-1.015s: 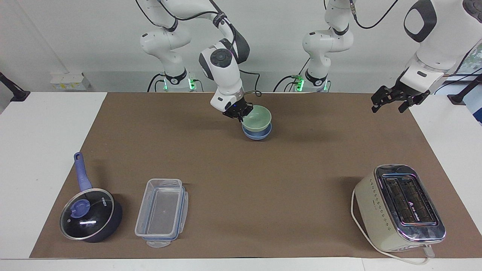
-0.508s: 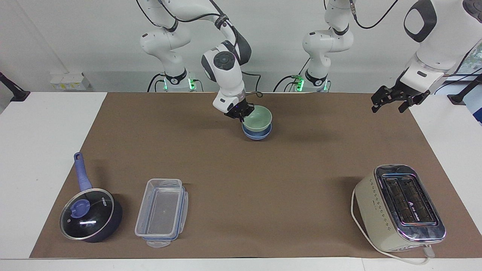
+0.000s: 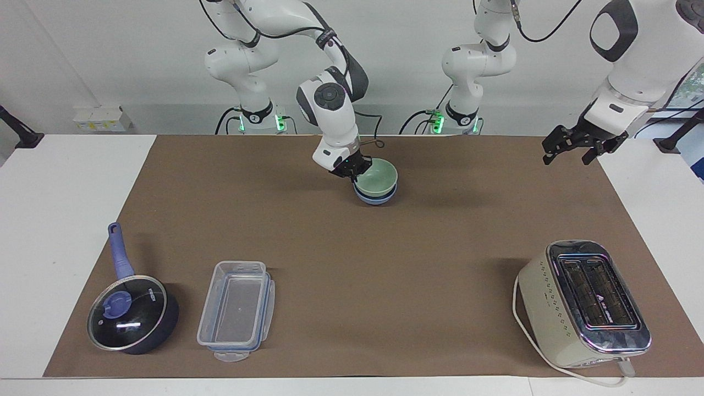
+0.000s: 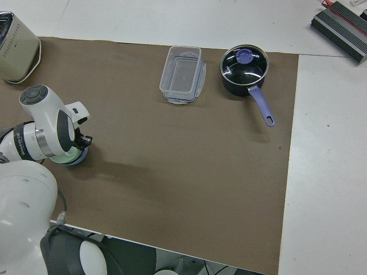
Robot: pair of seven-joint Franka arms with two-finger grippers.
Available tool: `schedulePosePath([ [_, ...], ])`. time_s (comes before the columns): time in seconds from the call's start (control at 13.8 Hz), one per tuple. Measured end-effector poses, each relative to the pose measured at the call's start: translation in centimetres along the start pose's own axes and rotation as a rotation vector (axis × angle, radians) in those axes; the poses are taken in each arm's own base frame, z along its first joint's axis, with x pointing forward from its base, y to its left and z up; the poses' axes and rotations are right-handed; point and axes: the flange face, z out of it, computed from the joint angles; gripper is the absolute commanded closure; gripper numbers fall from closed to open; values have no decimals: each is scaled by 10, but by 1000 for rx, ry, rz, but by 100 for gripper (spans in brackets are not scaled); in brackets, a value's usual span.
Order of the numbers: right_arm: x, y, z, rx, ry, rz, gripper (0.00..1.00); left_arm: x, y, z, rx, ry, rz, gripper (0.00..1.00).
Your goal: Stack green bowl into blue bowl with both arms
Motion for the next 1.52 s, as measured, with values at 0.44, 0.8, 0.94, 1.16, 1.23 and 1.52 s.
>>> schedulePosePath([
  [0.44,0,0,0,-1,-1,0,82,0,0,0,0,0,0,0],
  [0.8,0,0,0,0,1,0,79,0,0,0,0,0,0,0],
  [0.94,1,-1,-4,4,7,-1,68,0,0,0,0,0,0,0],
  [1.16,3,0,-25,22,43,4,20,0,0,0,0,0,0,0],
  [1.23,5,5,-37,29,60,12,14,0,0,0,0,0,0,0],
  [1.52,16,52,-98,51,114,98,0,0,0,0,0,0,0,0],
])
